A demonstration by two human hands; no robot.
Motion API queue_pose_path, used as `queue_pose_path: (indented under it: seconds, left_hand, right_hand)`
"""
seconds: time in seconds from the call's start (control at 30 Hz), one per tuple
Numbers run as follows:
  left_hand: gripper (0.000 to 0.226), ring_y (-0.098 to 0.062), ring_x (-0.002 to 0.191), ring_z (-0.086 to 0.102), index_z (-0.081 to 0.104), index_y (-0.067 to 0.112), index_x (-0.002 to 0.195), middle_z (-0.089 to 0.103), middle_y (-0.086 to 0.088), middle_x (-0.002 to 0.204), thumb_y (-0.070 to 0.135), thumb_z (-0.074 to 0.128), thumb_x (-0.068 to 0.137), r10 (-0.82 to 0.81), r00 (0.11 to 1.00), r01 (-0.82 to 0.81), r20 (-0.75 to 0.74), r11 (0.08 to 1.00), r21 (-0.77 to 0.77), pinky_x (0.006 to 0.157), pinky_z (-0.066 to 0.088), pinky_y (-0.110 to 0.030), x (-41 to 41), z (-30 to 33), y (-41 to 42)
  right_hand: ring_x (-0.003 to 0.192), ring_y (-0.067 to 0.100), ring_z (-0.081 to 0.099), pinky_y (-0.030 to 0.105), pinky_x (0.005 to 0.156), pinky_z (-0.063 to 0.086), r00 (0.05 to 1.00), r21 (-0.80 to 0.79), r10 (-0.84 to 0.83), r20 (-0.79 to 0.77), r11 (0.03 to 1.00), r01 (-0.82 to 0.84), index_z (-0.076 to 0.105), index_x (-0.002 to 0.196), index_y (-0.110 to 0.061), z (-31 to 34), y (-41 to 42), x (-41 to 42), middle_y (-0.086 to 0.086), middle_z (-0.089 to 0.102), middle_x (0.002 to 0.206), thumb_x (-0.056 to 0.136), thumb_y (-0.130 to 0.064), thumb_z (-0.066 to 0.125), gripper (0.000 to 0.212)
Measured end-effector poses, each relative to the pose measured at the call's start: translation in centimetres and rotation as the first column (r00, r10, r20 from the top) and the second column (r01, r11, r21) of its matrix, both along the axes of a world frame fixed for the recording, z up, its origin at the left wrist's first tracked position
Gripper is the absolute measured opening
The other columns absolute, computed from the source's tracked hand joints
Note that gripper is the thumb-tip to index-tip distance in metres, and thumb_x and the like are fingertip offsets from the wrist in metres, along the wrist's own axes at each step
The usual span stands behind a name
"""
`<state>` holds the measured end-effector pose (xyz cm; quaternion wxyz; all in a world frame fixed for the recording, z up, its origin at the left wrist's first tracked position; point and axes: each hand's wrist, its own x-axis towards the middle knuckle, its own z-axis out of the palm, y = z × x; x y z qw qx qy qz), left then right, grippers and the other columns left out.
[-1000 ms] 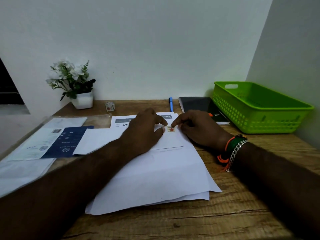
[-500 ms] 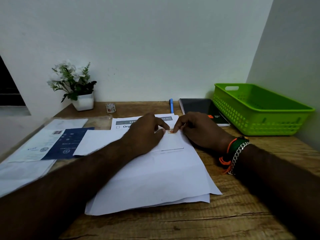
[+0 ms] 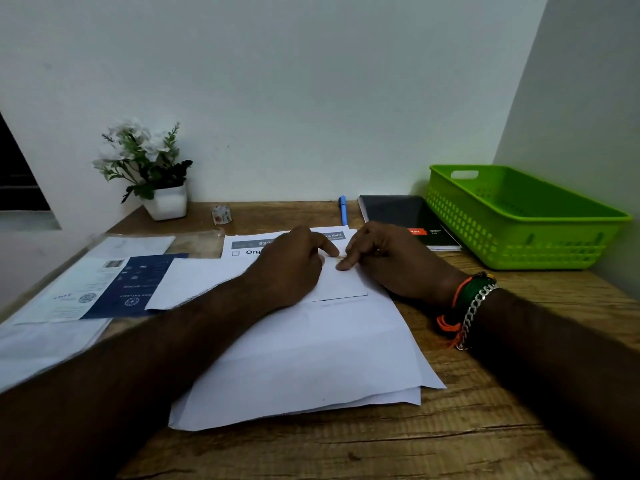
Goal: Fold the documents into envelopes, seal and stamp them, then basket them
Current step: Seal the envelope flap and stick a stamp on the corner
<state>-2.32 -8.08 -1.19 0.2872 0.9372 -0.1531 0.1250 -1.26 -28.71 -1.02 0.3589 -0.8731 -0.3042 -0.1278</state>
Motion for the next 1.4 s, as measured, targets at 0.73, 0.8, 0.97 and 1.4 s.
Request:
queue_pose_path:
  seconds: [0.73,0.8,0.97,1.4]
  left_hand:
    - [0.023,-0.013,0.093,0.056,0.073,0.028,0.118,0.060,0.003,0.099,0.023,0.060,0.100,-0.005,0.999,0.003,0.049,0.999,0.046,0.086,0.045,-0.032,0.0,0.0,-0.1]
    - [0.023,-0.012,0.093,0.054,0.073,0.028,0.118,0.059,0.004,0.100,0.023,0.060,0.100,-0.010,0.999,0.007,0.051,0.999,0.048,0.084,0.042,-0.030,0.0,-0.1,0.0]
    - [0.023,-0.012,0.090,0.052,0.074,0.026,0.116,0.060,0.003,0.100,0.020,0.060,0.100,-0.007,0.998,0.003,0.068,0.999,0.046,0.081,0.039,-0.027,-0.1,0.0,-0.1]
    - [0.021,-0.013,0.090,0.054,0.072,0.027,0.116,0.058,0.003,0.096,0.020,0.061,0.099,-0.015,0.998,0.012,0.054,0.999,0.043,0.082,0.043,-0.030,-0.1,0.0,-0.1]
  right_hand:
    - [0.093,0.009,0.067,0.018,0.081,0.049,0.990,-0.105,-0.003,0.142,0.994,0.018,0.084,0.090,-0.018,0.4,0.6,-0.9,-0.003,0.072,0.100,0.075,-0.003,0.047,0.043]
    - [0.091,0.011,0.068,0.023,0.081,0.051,0.990,-0.098,-0.023,0.141,0.994,0.037,0.084,0.091,-0.019,0.4,0.7,-1.0,-0.002,0.073,0.098,0.077,-0.004,0.048,0.041]
    - [0.076,0.016,0.067,0.034,0.075,0.053,0.978,-0.042,-0.158,0.136,0.985,0.165,0.082,0.075,-0.016,0.5,1.0,-0.7,0.001,0.076,0.083,0.081,0.003,0.056,0.033]
    - [0.085,0.018,0.064,0.040,0.077,0.052,0.982,-0.131,-0.069,0.174,0.987,0.093,0.079,0.085,-0.023,0.1,1.0,-0.7,0.001,0.067,0.091,0.078,-0.010,0.050,0.032]
